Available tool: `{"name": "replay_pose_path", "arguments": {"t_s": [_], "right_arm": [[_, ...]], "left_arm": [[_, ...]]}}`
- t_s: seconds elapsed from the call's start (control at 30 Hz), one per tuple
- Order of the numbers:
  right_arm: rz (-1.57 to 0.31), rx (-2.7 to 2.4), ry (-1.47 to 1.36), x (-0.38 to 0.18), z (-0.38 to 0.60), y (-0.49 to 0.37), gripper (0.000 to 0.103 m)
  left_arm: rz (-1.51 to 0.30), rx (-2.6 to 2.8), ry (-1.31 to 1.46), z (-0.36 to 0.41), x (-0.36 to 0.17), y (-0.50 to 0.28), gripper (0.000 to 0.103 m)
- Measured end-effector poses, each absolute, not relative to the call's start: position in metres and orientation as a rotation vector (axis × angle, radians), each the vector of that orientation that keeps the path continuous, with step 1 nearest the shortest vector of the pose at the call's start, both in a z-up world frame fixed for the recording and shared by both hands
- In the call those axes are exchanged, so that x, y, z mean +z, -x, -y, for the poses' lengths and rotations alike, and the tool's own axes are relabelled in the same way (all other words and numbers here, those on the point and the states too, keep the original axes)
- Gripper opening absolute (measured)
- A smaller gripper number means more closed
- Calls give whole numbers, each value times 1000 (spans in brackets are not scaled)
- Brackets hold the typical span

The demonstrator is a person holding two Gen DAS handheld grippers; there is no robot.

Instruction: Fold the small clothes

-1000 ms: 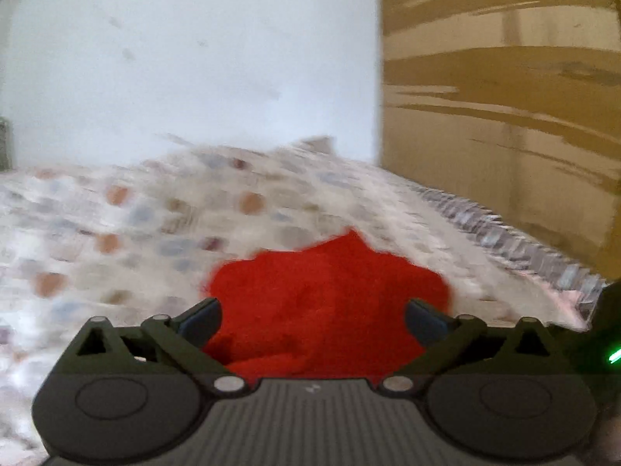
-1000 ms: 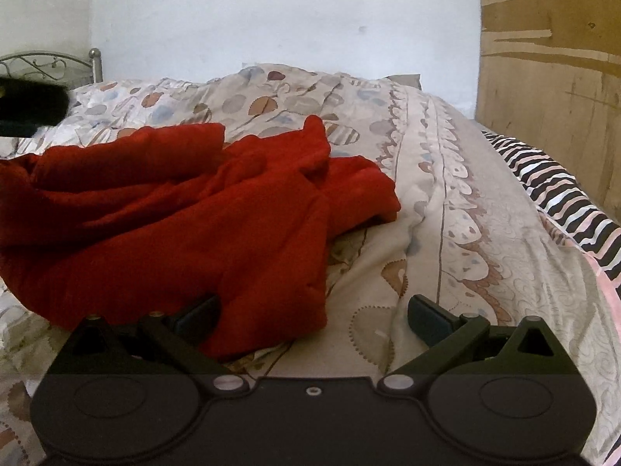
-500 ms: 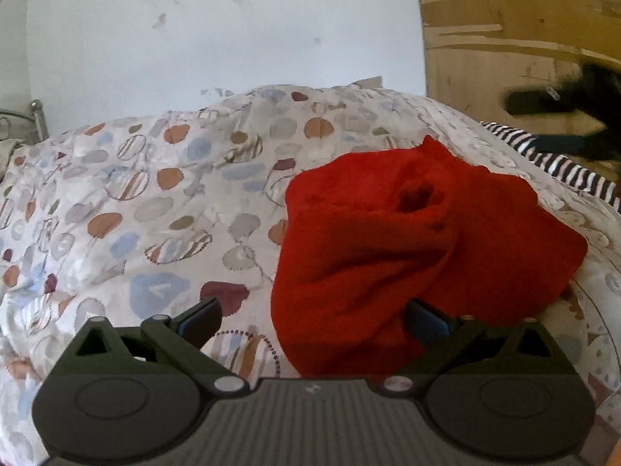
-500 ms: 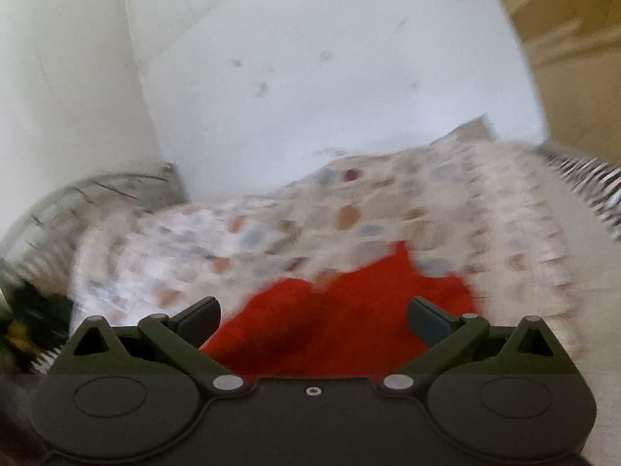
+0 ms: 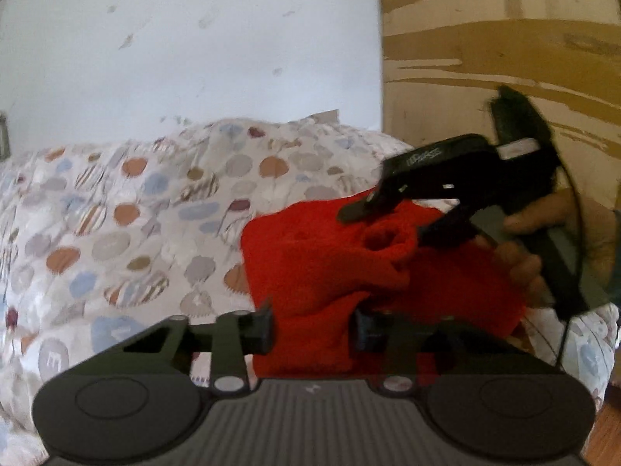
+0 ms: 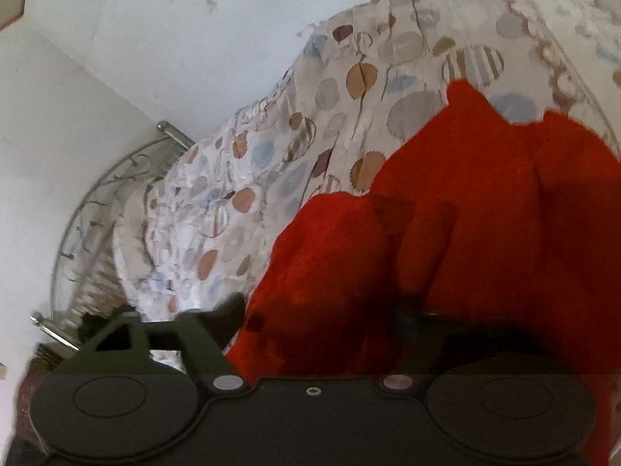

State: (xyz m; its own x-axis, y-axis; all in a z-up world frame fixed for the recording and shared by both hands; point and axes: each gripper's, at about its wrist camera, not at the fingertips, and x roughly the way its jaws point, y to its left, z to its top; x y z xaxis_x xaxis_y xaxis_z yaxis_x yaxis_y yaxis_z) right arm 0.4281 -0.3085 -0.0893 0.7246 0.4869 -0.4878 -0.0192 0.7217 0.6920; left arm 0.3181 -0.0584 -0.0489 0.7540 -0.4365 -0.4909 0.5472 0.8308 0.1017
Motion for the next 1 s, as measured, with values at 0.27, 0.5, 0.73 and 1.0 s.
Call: {"name": "replay_pose_path", "arguments": {"t_s": [0.27, 0.5, 0.73, 1.0], "right_arm": [[-519, 318, -620, -51, 343, -409, 21], [-439, 219, -545, -30, 394, -390, 20], [-485, 106, -542, -70, 423, -381, 20], [-526, 85, -637, -115, 441, -376, 20]], "left_arm": [[-389, -709, -357, 113, -27, -301, 21], [-376, -839, -482, 182, -34, -293, 21], [-480, -921, -520, 222, -67, -305, 20], [-482, -948, -428, 199, -64, -307, 33]]}}
